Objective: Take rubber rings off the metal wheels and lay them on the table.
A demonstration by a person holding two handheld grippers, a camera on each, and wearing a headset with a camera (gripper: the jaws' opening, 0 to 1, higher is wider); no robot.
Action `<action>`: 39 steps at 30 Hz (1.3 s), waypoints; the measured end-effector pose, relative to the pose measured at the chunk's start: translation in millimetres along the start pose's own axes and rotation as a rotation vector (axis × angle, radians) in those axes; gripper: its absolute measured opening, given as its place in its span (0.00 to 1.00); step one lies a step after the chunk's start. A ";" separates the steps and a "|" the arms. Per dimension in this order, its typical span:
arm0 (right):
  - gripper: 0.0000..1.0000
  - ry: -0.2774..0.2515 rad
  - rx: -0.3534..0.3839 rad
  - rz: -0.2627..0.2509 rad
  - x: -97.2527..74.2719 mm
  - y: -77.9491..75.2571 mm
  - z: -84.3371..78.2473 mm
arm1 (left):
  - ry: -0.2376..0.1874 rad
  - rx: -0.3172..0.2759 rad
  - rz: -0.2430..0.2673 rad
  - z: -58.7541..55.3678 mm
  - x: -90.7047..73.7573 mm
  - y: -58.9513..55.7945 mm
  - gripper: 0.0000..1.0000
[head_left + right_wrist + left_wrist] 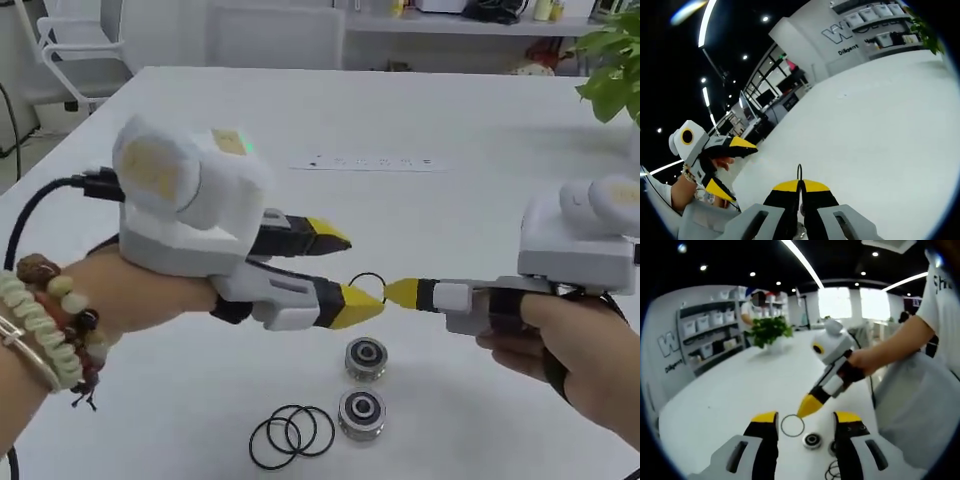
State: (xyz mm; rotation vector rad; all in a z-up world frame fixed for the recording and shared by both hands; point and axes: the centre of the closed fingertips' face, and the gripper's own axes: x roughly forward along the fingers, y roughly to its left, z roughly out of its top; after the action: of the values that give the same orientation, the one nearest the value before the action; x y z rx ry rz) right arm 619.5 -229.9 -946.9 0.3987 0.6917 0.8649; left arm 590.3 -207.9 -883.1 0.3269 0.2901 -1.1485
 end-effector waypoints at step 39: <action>0.00 0.416 -0.072 0.313 9.7 79.4 -85.4 | 0.068 -0.253 0.277 -92.8 -125.2 -20.5 0.53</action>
State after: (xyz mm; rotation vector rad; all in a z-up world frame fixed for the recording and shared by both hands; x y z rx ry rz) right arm 520.3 -170.8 -965.9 0.2668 0.9935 1.2864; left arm 518.2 -73.7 -921.7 0.1760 0.4318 -0.8182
